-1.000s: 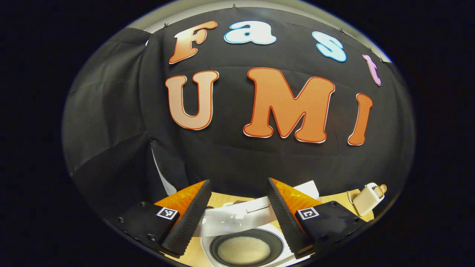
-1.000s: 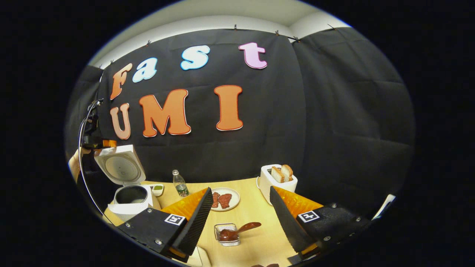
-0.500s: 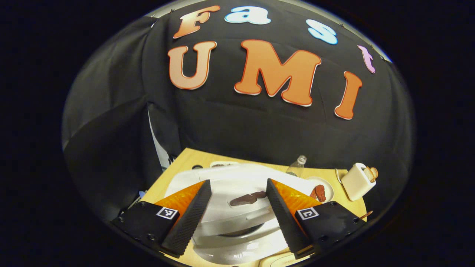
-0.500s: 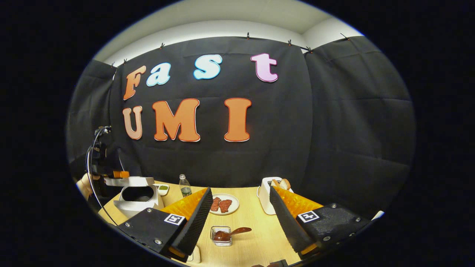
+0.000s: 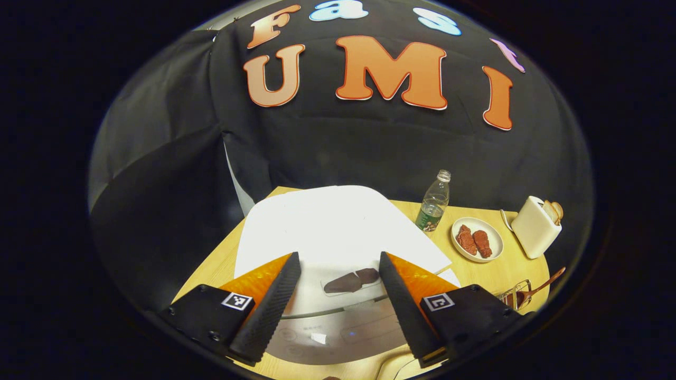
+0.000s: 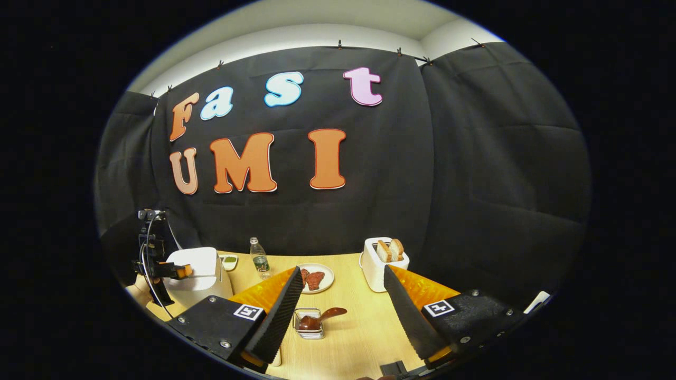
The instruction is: Close the left gripper, press the button to open the rice cooker; take a wooden spoon from the chopstick holder with the right hand, scoop a spoonful of rice and pour it into the rice cooker, then put the wooden spoon back into the chopstick holder.
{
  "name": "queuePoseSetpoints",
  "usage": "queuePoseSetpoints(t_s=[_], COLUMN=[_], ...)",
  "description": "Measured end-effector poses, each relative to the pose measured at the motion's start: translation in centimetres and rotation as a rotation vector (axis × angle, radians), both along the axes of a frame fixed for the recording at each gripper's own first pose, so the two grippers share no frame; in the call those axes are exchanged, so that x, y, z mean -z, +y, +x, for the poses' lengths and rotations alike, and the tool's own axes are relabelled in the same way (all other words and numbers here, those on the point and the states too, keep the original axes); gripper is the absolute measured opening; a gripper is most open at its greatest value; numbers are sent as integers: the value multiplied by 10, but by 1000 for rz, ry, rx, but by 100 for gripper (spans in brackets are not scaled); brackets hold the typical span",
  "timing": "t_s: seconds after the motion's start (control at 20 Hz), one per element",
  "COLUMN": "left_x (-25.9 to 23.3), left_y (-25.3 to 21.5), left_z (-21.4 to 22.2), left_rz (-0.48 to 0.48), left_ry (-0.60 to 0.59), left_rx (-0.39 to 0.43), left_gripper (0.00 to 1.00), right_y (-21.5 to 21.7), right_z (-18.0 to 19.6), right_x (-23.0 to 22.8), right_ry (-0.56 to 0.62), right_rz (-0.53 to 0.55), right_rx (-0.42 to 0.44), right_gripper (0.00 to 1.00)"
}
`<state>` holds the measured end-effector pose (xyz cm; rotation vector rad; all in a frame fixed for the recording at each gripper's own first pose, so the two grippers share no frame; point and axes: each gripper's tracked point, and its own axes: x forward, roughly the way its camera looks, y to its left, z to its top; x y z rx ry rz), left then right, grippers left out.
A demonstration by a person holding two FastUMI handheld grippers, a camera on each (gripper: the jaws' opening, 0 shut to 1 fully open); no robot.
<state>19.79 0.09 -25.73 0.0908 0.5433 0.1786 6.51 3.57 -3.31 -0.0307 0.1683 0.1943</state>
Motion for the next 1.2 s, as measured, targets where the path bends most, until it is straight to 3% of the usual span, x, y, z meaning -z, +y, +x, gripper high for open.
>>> queuePoseSetpoints(t_s=[0.3, 0.7, 0.95, 1.2], left_x=[15, 10, -55, -157], left_y=[1, -25, -21, -13], left_z=[0, 4, -9, -32], left_rz=[-2, 69, 71, 78], left_ry=[24, 58, -27, -175], left_rx=[-36, 79, 106, 109], left_gripper=[100, 100, 100, 100], right_y=[-3, -9, -15, -10], right_z=[-1, 0, 2, 3], right_x=[14, 17, -5, -24], right_ry=[40, 41, -1, -36], right_rz=[21, 44, 37, 34], right_rx=[5, 16, 25, 17], right_gripper=[95, 95, 95, 95])
